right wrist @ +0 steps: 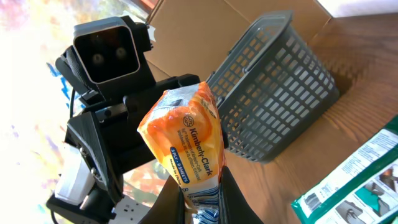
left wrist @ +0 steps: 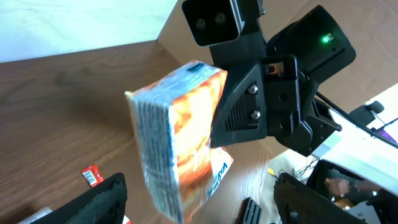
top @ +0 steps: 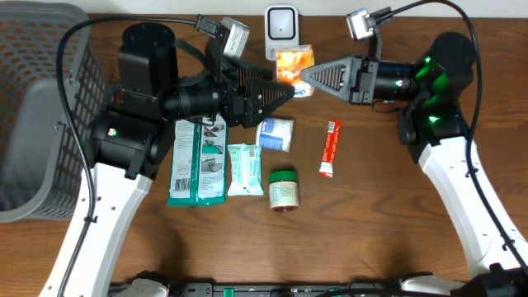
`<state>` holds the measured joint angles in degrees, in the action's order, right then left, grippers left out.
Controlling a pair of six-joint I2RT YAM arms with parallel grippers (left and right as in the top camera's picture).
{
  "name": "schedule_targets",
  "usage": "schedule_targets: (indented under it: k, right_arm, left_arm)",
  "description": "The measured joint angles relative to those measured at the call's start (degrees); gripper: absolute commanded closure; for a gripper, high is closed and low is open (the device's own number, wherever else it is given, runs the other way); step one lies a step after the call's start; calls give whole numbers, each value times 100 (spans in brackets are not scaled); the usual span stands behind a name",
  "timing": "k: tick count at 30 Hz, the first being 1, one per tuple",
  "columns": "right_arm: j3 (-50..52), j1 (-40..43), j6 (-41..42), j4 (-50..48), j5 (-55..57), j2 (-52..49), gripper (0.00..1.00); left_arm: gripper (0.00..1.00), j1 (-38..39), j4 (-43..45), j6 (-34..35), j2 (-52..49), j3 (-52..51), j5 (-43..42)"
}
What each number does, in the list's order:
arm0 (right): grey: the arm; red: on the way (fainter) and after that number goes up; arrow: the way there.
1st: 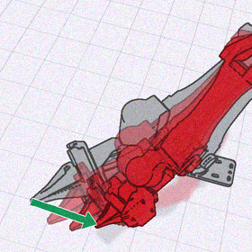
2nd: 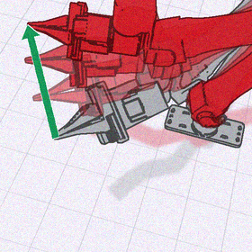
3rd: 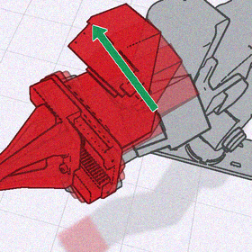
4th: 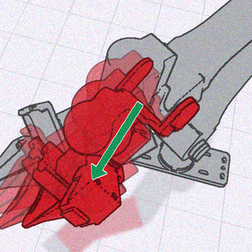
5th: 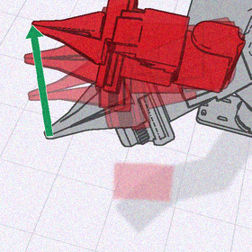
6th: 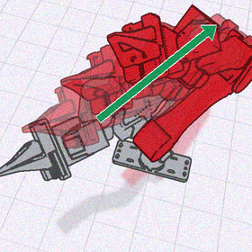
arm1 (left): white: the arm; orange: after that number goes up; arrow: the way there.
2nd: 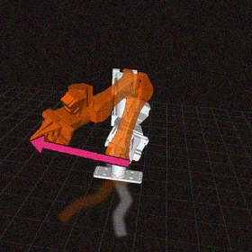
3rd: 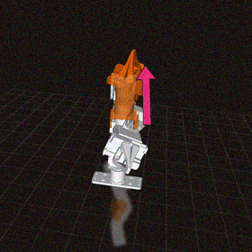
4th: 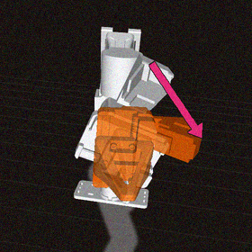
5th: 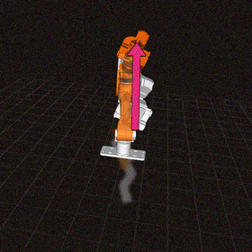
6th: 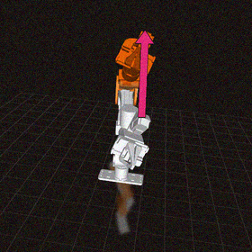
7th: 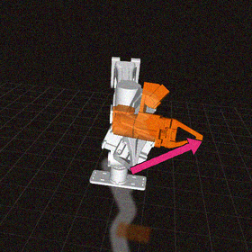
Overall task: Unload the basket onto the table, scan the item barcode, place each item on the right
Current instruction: 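Carry the snack pack up toward the scanner while the left arm approaches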
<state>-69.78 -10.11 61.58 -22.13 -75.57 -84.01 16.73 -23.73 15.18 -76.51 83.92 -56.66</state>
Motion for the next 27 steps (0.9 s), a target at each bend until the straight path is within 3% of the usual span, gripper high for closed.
schedule_targets:
  k: [6,18,22,27]
  right_arm:
    - [0,-107,59,0,66,0,99]
    - [0,-321,109,0,76,0,99]
    - [0,-358,118,-2,59,0,99]
    - [0,-363,118,-7,37,0,99]
  left_arm:
    - [30,0,33,4,2,0,-2]
    - [30,0,68,-2,0,0,2]
    - [48,0,63,28,0,0,17]
    - [51,-2,61,-13,0,0,109]
